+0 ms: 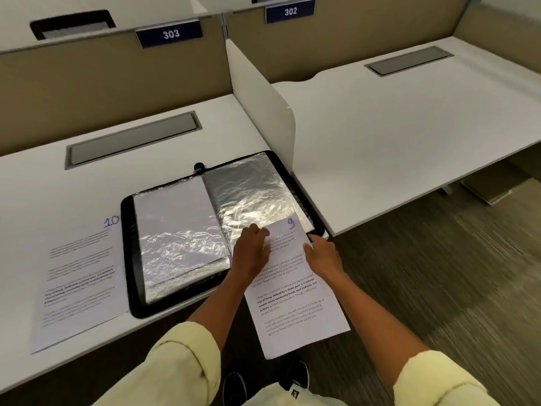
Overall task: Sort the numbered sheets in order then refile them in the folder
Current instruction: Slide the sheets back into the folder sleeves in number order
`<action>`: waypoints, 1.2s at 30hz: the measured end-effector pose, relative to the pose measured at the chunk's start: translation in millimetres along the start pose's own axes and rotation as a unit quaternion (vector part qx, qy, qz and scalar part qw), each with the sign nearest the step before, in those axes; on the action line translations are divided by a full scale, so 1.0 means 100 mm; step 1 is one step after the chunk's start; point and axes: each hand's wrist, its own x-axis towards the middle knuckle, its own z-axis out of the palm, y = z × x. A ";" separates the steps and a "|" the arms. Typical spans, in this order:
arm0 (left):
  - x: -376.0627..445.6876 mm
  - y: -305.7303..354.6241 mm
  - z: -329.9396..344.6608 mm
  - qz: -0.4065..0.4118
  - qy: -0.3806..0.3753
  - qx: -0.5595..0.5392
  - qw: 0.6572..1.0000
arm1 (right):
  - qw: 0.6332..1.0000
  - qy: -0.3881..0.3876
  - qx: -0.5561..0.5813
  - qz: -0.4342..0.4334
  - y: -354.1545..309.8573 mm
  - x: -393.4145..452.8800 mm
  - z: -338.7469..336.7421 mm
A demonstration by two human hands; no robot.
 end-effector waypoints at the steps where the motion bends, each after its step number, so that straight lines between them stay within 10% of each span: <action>1: -0.04 -0.04 0.01 -0.006 0.005 0.002 1.000 | 0.999 -0.001 0.034 0.008 0.04 0.00 0.00; 22: -0.13 -0.27 0.08 -0.073 -0.001 -0.064 0.995 | 0.945 0.002 0.281 0.171 0.88 -0.87 0.29; 27: -0.15 -0.25 0.07 -0.072 -0.009 -0.069 0.995 | 0.882 0.100 0.382 0.257 0.92 -1.23 0.44; 32: -0.12 -0.30 0.03 -0.053 -0.028 -0.066 0.996 | 0.743 0.098 0.580 0.319 0.87 -1.50 0.70; 36: -0.10 -0.30 -0.01 -0.041 -0.032 -0.066 0.996 | 0.754 0.076 0.588 0.283 0.74 -1.63 0.86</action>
